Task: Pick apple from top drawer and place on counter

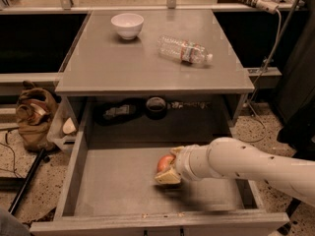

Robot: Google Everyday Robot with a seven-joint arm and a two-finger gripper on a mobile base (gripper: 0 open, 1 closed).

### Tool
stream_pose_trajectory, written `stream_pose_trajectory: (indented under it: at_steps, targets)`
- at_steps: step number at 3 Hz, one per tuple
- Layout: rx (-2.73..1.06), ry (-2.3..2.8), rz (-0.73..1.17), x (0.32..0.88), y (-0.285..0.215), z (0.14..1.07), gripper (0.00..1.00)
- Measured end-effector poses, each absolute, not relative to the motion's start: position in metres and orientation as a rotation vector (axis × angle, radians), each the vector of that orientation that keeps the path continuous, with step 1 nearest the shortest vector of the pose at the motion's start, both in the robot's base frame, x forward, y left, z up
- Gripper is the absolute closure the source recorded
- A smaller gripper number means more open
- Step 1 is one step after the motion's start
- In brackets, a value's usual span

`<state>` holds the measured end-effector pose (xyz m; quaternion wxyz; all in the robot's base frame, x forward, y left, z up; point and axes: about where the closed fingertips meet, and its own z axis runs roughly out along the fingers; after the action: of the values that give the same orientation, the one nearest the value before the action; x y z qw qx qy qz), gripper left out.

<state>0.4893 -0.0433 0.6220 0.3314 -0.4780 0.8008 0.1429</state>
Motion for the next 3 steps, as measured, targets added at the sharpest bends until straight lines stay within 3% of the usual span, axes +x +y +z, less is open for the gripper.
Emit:
stream_pose_trajectory:
  at_steps: [2, 3]
  targets:
    - [-1.232, 2.064, 0.374, 0.494, -0.050, 0.657, 0.87]
    - [-1.236, 1.976, 0.399, 0.506, -0.046, 0.722, 1.00]
